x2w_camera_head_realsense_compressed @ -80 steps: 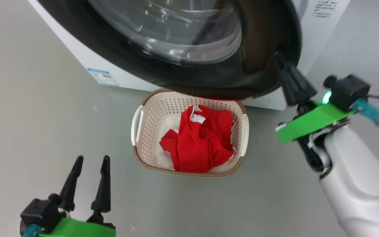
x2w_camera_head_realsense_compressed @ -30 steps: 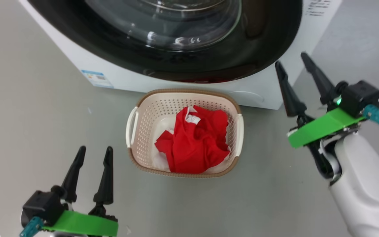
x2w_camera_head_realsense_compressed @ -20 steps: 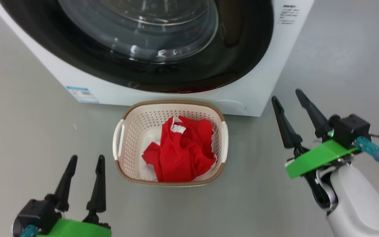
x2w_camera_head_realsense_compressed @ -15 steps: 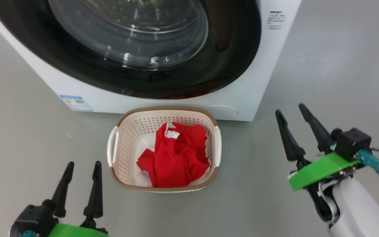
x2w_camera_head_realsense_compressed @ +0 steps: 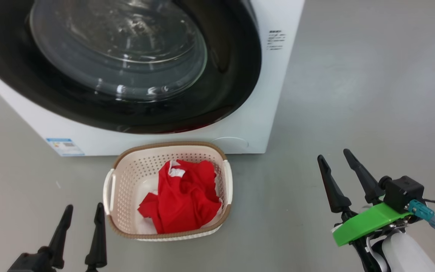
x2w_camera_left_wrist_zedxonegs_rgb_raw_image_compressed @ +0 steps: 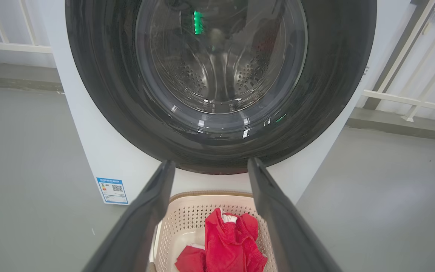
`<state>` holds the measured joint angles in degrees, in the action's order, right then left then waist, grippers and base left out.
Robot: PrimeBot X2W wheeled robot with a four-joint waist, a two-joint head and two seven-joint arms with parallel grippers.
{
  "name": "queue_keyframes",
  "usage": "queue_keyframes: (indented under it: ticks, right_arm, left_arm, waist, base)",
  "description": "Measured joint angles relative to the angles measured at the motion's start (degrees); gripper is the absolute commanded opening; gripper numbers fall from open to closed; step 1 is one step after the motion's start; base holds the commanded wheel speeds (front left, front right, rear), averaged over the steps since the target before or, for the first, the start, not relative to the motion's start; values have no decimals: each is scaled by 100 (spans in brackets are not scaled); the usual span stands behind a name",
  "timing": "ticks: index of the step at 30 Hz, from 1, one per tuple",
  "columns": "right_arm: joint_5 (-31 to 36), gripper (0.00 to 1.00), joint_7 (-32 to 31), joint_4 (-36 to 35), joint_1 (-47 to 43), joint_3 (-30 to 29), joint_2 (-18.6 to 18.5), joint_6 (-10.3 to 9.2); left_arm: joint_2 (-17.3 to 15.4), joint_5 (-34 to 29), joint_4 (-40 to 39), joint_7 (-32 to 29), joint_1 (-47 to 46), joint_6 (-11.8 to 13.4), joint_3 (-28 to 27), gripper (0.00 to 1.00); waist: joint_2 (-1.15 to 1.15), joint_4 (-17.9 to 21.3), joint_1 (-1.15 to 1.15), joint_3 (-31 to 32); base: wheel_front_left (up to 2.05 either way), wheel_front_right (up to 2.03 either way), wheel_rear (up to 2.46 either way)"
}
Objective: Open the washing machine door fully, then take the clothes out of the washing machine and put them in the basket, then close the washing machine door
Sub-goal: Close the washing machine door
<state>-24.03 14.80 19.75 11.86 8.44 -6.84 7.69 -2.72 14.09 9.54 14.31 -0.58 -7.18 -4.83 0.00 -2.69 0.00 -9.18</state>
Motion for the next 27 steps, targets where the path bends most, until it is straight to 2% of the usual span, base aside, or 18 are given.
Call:
queue_keyframes:
  ticks: [13,27]
  right_arm:
    - [-1,100,0,-60,-372,-21,58,0]
    - [-2,100,-1,-121,-865,-176,63,0]
  left_arm:
    - [-14,-1,-11,0,316,0,-119,100]
    - [-22,-52,-11,0,573,0,-191,100]
  waist:
    - [0,417,0,318]
    - [0,645,0,675]
  base:
    - [0,0,0]
    - [0,0,0]
